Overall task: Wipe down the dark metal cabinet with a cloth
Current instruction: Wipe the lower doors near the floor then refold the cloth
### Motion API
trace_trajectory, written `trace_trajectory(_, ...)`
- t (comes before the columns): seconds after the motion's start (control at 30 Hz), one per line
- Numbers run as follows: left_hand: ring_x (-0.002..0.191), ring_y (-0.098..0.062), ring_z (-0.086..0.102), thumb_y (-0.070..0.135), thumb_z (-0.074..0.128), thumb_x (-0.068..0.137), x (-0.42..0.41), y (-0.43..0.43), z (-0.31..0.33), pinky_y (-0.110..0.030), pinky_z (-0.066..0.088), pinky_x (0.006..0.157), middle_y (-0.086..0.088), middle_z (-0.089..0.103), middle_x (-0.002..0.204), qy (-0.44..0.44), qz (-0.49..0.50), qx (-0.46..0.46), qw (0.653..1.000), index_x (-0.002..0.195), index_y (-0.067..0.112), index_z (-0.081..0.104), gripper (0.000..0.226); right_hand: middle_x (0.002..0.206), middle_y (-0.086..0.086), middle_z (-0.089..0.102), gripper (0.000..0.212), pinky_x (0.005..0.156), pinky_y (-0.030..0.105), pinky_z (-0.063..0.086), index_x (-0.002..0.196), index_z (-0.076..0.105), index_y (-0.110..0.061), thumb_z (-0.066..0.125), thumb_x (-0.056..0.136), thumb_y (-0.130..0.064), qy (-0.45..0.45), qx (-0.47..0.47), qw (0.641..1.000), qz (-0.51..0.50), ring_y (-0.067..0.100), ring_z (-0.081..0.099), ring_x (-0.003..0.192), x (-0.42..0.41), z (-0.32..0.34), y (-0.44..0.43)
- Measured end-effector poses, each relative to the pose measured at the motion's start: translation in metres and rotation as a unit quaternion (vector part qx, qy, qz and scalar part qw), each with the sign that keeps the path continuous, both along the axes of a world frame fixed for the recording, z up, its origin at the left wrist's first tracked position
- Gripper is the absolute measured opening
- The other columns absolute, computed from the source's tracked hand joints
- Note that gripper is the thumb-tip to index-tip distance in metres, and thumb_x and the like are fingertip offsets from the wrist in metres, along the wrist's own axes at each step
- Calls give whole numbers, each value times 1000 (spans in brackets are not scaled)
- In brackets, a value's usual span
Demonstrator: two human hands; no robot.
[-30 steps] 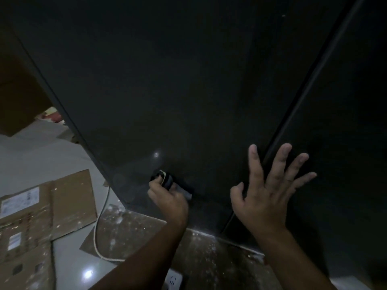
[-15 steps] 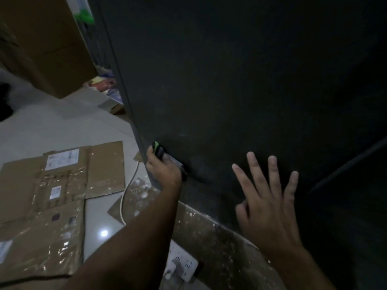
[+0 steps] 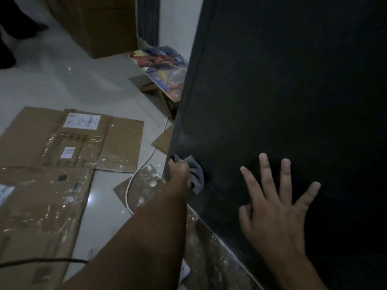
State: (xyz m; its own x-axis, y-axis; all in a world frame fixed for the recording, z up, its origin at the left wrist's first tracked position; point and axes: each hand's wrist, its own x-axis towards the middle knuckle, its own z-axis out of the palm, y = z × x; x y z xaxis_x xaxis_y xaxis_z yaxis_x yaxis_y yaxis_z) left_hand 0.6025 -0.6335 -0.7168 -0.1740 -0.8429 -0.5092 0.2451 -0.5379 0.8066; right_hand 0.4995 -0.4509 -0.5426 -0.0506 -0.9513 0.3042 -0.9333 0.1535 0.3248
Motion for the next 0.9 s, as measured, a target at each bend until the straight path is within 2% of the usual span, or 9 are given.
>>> trace_trajectory(0.03, 113, -21, 61, 29, 42, 102, 0, -5, 10, -25, 52, 79, 0, 59, 103, 15, 21, 40, 999, 125, 24, 57, 28, 164, 8, 20, 73, 112, 68, -12, 145, 50, -24, 34, 75, -38, 2, 0, 1000, 7, 34, 9, 152, 5, 4, -3)
trace_trajectory(0.07, 113, -30, 59, 28, 40, 103, 0, -13, 19, -37, 52, 85, -5, 59, 114, 14, 110, 101, 989, 133, 25, 53, 33, 164, 8, 19, 74, 112, 67, -12, 145, 50, -23, 34, 74, -38, 7, -3, 1000, 16, 32, 9, 152, 10, 8, -7)
trace_trajectory(0.13, 116, -33, 56, 28, 40, 102, 3, -16, 49, -41, 45, 98, -7, 58, 129, -97, 245, 98, 960, 139, 31, 47, 38, 164, 8, 19, 74, 113, 65, -12, 145, 50, -23, 38, 73, -37, 23, -10, 999, 38, 30, 6, 153, 19, 18, -21)
trace_trajectory(0.3, 125, -14, 45, 22, 47, 100, -11, -13, 102, -30, 34, 95, 4, 43, 140, -80, 305, -32, 948, 140, 36, 48, 42, 164, 9, 16, 86, 114, 64, -13, 147, 48, -22, 75, 66, -33, 75, -10, 994, 72, 28, -6, 153, 30, 42, -58)
trace_trajectory(0.43, 116, -7, 43, 19, 52, 96, -14, -18, 129, -27, 43, 95, 1, 43, 132, -165, 325, -214, 906, 133, 32, 53, 39, 164, 11, 17, 89, 114, 64, -13, 149, 45, -20, 76, 66, -33, 107, -11, 992, 68, 30, 2, 153, 31, 54, -75)
trace_trajectory(0.53, 109, -3, 39, 24, 49, 98, -7, -19, 124, -10, 34, 86, -2, 43, 131, -213, 305, -281, 885, 137, 29, 52, 39, 164, 11, 18, 88, 113, 68, -13, 148, 45, -19, 76, 67, -34, 126, -8, 989, 75, 32, 4, 154, 30, 54, -84)
trace_trajectory(0.63, 113, -8, 44, 24, 45, 100, 0, -19, 103, -7, 33, 88, -7, 39, 135, -212, 275, -316, 883, 140, 29, 48, 40, 164, 9, 19, 92, 113, 67, -15, 148, 46, -17, 80, 65, -35, 144, 7, 985, 94, 33, 4, 154, 25, 45, -87)
trace_trajectory(0.83, 130, -32, 40, 23, 41, 105, 32, -29, 14, -39, 34, 110, -16, 29, 146, -248, 148, -211, 934, 151, 21, 33, 47, 165, 9, 17, 88, 114, 66, -14, 148, 45, -17, 74, 67, -36, 146, 16, 982, 117, 32, -1, 154, 23, 21, -96)
trace_trajectory(0.9, 129, -35, 41, 25, 40, 105, 35, -31, -18, -48, 37, 110, -16, 31, 145, -259, 119, -187, 940, 153, 22, 28, 50, 164, 9, 19, 80, 116, 64, -13, 146, 48, -16, 69, 72, -36, 147, 31, 979, 139, 30, 5, 154, 26, 5, -102)
